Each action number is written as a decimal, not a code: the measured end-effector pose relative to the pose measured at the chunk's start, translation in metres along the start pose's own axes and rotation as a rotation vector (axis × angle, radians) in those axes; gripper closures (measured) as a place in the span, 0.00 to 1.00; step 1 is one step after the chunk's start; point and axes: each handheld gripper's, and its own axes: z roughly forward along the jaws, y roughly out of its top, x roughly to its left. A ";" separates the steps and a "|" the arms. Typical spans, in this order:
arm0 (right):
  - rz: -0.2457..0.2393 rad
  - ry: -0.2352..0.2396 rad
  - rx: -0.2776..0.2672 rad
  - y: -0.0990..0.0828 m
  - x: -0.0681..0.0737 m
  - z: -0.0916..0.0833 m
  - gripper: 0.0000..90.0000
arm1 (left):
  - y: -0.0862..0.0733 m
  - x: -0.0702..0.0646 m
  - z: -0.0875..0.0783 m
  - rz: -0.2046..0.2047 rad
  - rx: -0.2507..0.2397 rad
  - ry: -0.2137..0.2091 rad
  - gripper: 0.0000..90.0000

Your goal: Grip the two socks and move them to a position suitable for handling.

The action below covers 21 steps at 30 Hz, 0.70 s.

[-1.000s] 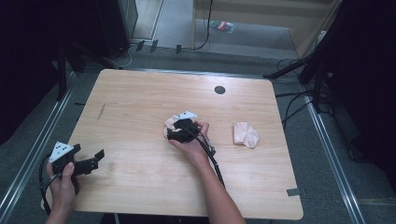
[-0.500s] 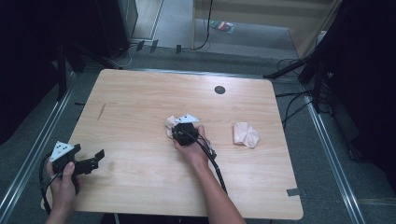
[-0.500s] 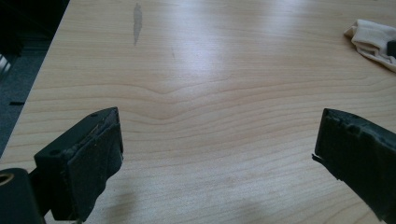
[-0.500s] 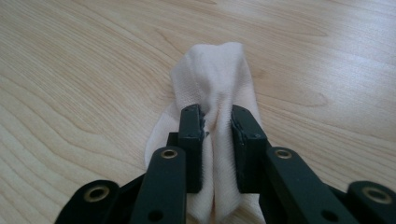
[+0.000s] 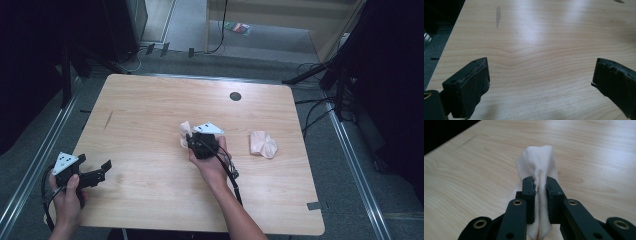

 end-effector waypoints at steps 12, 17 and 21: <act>0.043 -0.032 -0.031 -0.025 -0.002 -0.069 0.89 | 0.000 -0.001 -0.003 0.008 -0.015 0.008 0.01; 0.096 -0.022 -0.021 -0.039 -0.006 -0.083 0.89 | 0.001 0.000 -0.006 0.004 -0.024 0.006 0.01; 0.095 -0.028 -0.014 -0.052 -0.004 -0.092 0.89 | 0.002 -0.002 -0.007 0.000 -0.027 0.001 0.01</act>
